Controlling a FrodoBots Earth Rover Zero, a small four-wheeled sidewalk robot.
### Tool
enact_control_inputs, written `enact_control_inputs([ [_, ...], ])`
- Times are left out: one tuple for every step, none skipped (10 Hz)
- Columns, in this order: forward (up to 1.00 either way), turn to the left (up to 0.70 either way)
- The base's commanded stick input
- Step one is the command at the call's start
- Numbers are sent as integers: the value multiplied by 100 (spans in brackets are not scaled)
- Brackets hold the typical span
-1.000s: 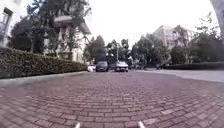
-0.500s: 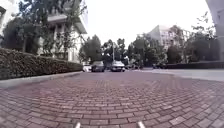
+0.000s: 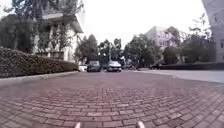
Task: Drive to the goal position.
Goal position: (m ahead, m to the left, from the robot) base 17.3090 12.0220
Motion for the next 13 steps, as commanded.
enact_control_inputs([
  [70,0],
  [70,0],
  [70,0],
  [70,0],
  [70,0],
  [70,0],
  [70,0],
  [70,0],
  [70,0],
  [70,0],
  [70,0],
  [70,0],
  [70,-6],
])
